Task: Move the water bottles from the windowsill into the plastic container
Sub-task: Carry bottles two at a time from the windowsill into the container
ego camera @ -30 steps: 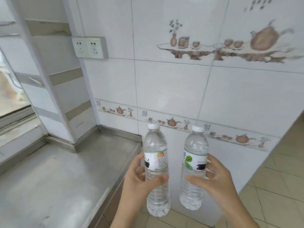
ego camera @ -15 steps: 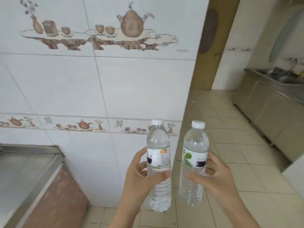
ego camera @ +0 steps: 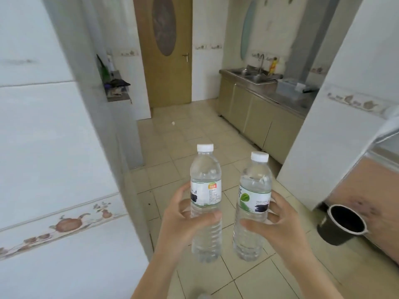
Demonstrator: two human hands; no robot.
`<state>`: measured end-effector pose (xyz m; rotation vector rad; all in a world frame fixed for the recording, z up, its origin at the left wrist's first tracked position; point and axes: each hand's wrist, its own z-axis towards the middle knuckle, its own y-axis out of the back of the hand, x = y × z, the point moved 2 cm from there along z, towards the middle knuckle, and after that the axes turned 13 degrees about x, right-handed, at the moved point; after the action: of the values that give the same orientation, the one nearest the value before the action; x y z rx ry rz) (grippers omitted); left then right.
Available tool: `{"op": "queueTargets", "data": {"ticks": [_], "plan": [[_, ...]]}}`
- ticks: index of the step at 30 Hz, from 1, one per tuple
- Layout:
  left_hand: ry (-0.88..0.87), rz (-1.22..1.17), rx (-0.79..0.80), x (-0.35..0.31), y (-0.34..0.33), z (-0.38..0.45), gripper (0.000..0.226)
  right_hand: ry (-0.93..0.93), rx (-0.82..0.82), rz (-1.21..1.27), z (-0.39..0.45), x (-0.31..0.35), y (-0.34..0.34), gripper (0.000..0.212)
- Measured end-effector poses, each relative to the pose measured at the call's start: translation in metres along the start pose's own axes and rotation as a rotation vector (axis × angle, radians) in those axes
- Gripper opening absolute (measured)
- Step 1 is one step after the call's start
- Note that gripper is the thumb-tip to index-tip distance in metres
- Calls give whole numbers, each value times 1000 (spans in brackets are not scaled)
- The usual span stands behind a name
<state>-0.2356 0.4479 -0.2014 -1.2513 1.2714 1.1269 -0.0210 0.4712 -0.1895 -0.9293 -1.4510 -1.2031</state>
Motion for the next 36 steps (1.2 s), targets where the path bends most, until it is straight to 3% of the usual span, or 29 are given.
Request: {"op": "queueTargets", "data": {"ticks": [11,20,25,36], "plan": [[8,-61,211,-28,-41,230,80,-69,-270,6,143,-13,82,69],[11,-1,305,-33,-81,379,75,-83,-356,-13,256,-33,148,65],[-7,21,289,-30,-119,480,77,-89,-382,26,344,-59,203,73],[-4,19,227,-59,-184,709,80,-56,-327,-20,566,-66,340,64]]}}
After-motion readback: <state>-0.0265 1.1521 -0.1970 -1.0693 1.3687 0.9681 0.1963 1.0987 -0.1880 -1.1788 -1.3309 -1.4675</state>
